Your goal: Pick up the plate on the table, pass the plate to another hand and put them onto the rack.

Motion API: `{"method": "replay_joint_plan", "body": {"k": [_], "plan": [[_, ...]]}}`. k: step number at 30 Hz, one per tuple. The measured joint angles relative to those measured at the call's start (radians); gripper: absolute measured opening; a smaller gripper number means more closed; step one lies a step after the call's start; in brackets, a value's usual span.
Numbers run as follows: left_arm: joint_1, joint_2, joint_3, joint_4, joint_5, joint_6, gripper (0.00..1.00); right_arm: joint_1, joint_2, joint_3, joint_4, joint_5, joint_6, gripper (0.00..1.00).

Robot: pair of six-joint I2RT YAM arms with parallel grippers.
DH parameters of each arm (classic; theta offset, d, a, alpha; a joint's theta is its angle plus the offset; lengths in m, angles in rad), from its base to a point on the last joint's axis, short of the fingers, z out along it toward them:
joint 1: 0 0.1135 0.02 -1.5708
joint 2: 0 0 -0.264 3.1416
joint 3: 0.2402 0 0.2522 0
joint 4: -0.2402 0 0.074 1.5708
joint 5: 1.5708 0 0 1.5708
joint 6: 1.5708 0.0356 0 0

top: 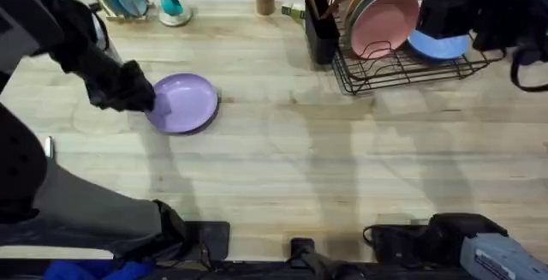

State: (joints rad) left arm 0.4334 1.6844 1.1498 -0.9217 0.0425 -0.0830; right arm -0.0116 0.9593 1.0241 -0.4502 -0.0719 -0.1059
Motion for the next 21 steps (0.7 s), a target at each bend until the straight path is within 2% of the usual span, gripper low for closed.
{"method": "replay_joint_plan", "body": {"k": [3, 12, 16, 21], "plan": [[-0.025, 0.002, 0.098, -0.050, 0.006, 0.000, 0.043, 0.000, 0.000, 0.000, 0.000, 0.000, 0.001, 0.995], [-0.112, 0.002, 0.185, -0.081, 0.013, 0.000, 0.043, 0.000, 0.000, 0.000, 0.000, 0.000, 0.073, 0.996], [-0.149, 0.002, 0.191, -0.081, 0.060, 0.000, 0.044, 0.000, 0.000, 0.000, 0.000, 0.000, 0.131, 0.996], [-0.186, 0.002, 0.191, -0.081, 0.137, 0.000, 0.044, 0.000, 0.000, 0.000, -0.025, -0.001, 0.274, 0.996]]}}
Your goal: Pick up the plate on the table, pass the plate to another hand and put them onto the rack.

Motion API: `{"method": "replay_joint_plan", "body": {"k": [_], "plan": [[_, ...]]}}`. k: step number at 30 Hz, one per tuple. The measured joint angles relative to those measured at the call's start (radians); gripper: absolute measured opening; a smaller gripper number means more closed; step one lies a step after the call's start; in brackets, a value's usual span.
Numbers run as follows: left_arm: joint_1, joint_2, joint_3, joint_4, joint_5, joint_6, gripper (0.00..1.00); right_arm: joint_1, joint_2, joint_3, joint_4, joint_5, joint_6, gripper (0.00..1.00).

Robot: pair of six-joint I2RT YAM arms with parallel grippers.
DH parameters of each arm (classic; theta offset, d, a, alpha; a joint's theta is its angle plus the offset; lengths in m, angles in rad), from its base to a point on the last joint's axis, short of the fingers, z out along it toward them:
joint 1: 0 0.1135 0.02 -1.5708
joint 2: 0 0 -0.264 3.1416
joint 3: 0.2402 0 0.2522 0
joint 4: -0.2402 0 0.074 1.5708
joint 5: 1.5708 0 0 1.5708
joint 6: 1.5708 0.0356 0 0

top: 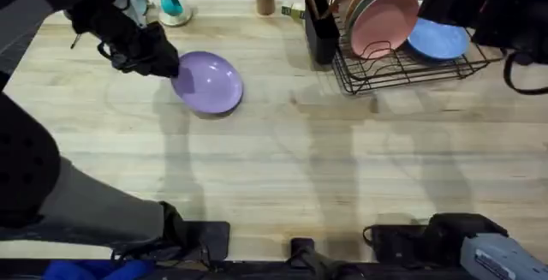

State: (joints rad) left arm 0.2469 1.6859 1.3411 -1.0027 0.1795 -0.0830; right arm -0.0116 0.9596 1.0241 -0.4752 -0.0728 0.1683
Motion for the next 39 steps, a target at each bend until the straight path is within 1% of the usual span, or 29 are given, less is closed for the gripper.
{"method": "replay_joint_plan", "body": {"k": [4, 7, 12, 19, 24, 30, 34, 39], "plan": [[-0.029, 0.000, 0.000, 0.000, 0.055, 0.000, 0.044, 0.000, 0.000, 0.000, -0.017, -0.003, 0.133, 0.996], [-0.048, 0.000, 0.000, 0.000, 0.097, 0.000, 0.044, 0.000, 0.000, 0.000, -0.022, -0.023, 0.197, 0.996], [-0.069, 0.000, 0.000, 0.000, 0.185, 0.000, 0.044, 0.000, 0.000, 0.000, -0.023, -0.089, 0.245, 0.996], [-0.070, 0.000, 0.000, 0.000, 0.328, 0.000, 0.044, 0.009, 0.036, 0.002, -0.022, -0.204, 0.266, 0.995], [-0.070, 0.000, 0.000, 0.007, 0.445, 0.004, 0.044, 0.067, 0.090, 0.002, -0.021, -0.258, 0.281, 0.995], [-0.070, 0.000, 0.000, 0.023, 0.558, 0.011, 0.044, 0.161, 0.137, 0.002, 0.020, -0.277, 0.294, 0.996], [-0.070, 0.000, 0.000, 0.026, 0.592, 0.016, 0.044, 0.210, 0.162, 0.002, 0.050, -0.284, 0.319, 0.996], [-0.070, 0.000, 0.000, 0.026, 0.608, 0.016, 0.043, 0.243, 0.187, 0.002, 0.050, -0.288, 0.410, 0.996]]}}
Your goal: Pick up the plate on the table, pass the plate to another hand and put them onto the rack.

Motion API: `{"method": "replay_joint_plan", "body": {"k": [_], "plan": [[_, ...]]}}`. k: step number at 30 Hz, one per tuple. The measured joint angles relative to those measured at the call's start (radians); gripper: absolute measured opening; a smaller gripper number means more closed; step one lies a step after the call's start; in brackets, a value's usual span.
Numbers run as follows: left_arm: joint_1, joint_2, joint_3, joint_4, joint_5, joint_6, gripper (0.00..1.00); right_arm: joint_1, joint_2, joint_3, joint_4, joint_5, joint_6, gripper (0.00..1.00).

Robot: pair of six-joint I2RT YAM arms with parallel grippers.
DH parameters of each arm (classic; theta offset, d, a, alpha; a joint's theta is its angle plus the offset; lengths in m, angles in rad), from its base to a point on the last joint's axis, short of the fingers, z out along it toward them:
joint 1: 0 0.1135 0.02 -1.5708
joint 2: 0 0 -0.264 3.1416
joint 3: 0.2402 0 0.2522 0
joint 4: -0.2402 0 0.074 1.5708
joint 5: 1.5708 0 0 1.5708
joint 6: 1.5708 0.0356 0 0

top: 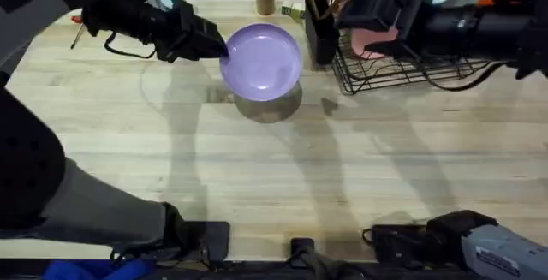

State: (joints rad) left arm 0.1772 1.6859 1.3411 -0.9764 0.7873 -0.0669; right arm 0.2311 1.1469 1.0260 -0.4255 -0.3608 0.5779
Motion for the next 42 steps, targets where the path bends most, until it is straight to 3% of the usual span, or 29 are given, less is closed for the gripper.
{"method": "replay_joint_plan", "body": {"k": [11, 18, 34, 42], "plan": [[0.000, 0.000, 0.000, 0.000, 0.006, 0.002, 0.043, 0.044, 0.085, 0.000, 0.010, 0.001, 0.156, 0.996], [0.000, 0.000, 0.000, 0.000, 0.006, 0.004, 0.043, 0.126, 0.134, 0.000, 0.052, 0.000, 0.163, 0.995], [0.000, 0.000, 0.000, 0.000, 0.006, 0.006, 0.043, 0.139, 0.207, 0.000, 0.129, 0.001, 0.175, 0.995], [0.000, 0.000, 0.000, 0.000, 0.006, 0.006, 0.043, 0.174, 0.303, 0.002, 0.163, 0.001, 0.176, 0.996]]}}
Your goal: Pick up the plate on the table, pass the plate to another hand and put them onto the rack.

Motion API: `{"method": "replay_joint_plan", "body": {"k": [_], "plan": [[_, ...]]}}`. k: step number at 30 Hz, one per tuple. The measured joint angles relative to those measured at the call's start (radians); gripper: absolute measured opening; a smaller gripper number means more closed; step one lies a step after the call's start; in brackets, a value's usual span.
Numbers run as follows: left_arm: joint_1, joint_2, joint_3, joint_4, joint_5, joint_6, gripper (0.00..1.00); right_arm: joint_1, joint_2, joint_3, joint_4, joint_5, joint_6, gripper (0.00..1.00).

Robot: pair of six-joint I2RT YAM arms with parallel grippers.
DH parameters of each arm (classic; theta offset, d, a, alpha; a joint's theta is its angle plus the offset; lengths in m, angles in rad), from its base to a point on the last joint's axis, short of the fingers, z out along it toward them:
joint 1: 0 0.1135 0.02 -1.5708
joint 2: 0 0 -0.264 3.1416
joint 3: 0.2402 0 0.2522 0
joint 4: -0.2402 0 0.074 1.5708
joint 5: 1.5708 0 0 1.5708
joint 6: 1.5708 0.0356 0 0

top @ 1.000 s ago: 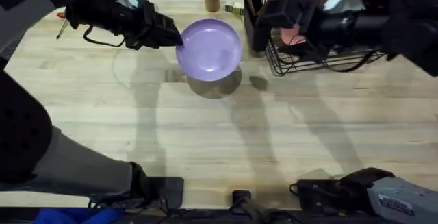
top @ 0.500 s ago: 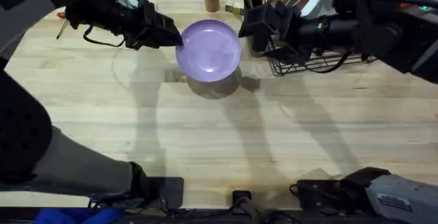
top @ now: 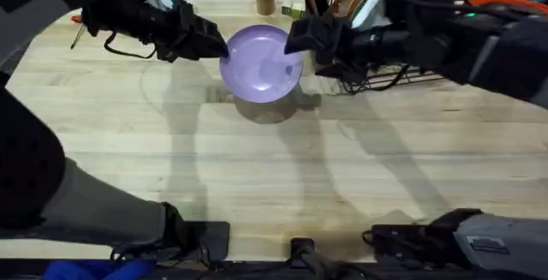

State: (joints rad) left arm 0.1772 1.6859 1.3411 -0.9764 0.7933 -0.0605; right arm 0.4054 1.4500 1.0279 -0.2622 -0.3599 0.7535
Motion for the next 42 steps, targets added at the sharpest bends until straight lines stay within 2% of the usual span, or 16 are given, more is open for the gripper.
{"method": "replay_joint_plan", "body": {"k": [6, 8, 10, 14, 18, 22, 30, 31, 32, 36, 37, 39, 42], "plan": [[0.000, 0.000, 0.000, 0.000, 0.000, 0.000, 0.043, 0.024, 0.056, 0.000, 0.030, 0.000, 0.002, 0.995], [0.000, 0.000, 0.000, 0.000, 0.000, 0.000, 0.043, 0.027, 0.063, 0.000, 0.032, 0.000, 0.002, 0.941], [0.000, 0.000, 0.000, 0.000, 0.000, 0.000, 0.043, 0.027, 0.068, 0.000, 0.037, 0.000, 0.002, 0.779], [0.000, 0.000, 0.000, 0.000, 0.000, 0.000, 0.043, 0.027, 0.070, 0.000, 0.039, 0.000, 0.002, 0.521], [0.000, 0.000, 0.000, -0.001, 0.000, 0.000, 0.043, 0.027, 0.070, 0.000, 0.045, 0.000, 0.002, 0.347], [0.000, 0.000, 0.000, -0.002, 0.000, 0.000, 0.043, 0.027, 0.070, 0.000, 0.046, 0.000, 0.005, 0.050], [0.000, 0.000, 0.000, -0.003, 0.000, 0.000, 0.044, 0.027, 0.070, 0.000, 0.046, 0.000, 0.004, 0.030], [0.000, 0.000, 0.000, -0.003, 0.001, 0.002, 0.106, 0.027, 0.070, 0.000, 0.046, 0.000, 0.004, 0.030], [0.000, 0.000, 0.000, -0.003, 0.005, 0.001, 0.209, 0.027, 0.070, 0.000, 0.046, 0.000, 0.004, 0.030], [0.000, 0.000, 0.000, -0.005, 0.011, 0.001, 0.835, 0.026, 0.070, 0.000, 0.046, 0.000, 0.001, 0.030], [0.000, 0.000, 0.000, -0.006, 0.013, -0.001, 0.955, 0.026, 0.070, 0.000, 0.045, 0.000, 0.000, 0.030], [0.000, 0.000, 0.000, -0.008, 0.016, 0.000, 0.992, 0.026, 0.070, 0.000, 0.045, 0.001, -0.002, 0.030], [0.000, 0.000, 0.000, -0.008, 0.019, 0.000, 0.995, 0.026, 0.070, 0.000, 0.045, 0.007, -0.004, 0.030]]}}
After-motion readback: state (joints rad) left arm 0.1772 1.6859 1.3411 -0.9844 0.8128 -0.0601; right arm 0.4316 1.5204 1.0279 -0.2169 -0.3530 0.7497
